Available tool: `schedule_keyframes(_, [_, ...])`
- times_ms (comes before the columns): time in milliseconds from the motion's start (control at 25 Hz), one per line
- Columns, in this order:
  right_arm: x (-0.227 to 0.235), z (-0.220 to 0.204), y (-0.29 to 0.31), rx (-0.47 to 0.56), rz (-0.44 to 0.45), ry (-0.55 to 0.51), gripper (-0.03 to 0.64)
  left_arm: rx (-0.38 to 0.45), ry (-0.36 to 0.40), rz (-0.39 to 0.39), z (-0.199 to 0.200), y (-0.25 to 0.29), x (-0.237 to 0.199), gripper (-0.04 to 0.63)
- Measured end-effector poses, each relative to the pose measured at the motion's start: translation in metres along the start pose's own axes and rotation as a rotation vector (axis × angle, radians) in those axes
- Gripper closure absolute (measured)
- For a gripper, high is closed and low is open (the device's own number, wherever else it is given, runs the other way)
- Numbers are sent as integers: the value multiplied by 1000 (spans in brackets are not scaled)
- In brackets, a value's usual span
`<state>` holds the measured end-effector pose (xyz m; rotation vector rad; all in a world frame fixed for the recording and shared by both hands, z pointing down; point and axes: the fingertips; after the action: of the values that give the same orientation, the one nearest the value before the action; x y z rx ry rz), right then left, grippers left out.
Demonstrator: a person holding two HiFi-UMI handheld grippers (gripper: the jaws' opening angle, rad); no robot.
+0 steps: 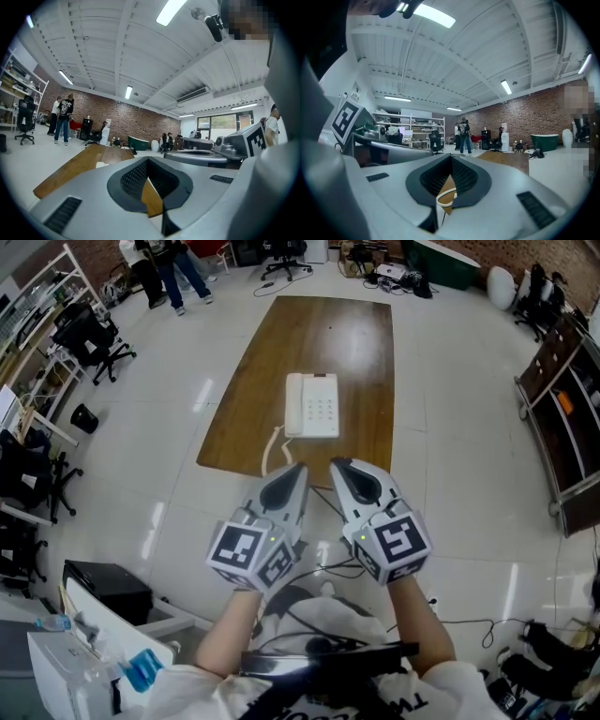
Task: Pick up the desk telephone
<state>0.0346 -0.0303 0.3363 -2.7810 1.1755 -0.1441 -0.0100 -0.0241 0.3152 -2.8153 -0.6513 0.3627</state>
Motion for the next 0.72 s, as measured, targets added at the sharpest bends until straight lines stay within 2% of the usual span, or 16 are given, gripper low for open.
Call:
schedule_keyframes(480, [30, -15, 33, -16, -7, -17, 615, -21, -23, 0, -19, 34, -30, 595])
schedule_keyframes(720, [52, -30, 56, -55, -20, -25, 615, -39, -42, -18, -37, 64, -50, 595])
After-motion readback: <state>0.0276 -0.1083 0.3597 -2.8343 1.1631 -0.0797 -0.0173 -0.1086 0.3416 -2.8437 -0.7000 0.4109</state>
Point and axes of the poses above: the fingertips, and each gripper's own axes: y forward along the fingers, x to its right, z out of its top, and after that the axes turned 14 degrees about x, right-handed
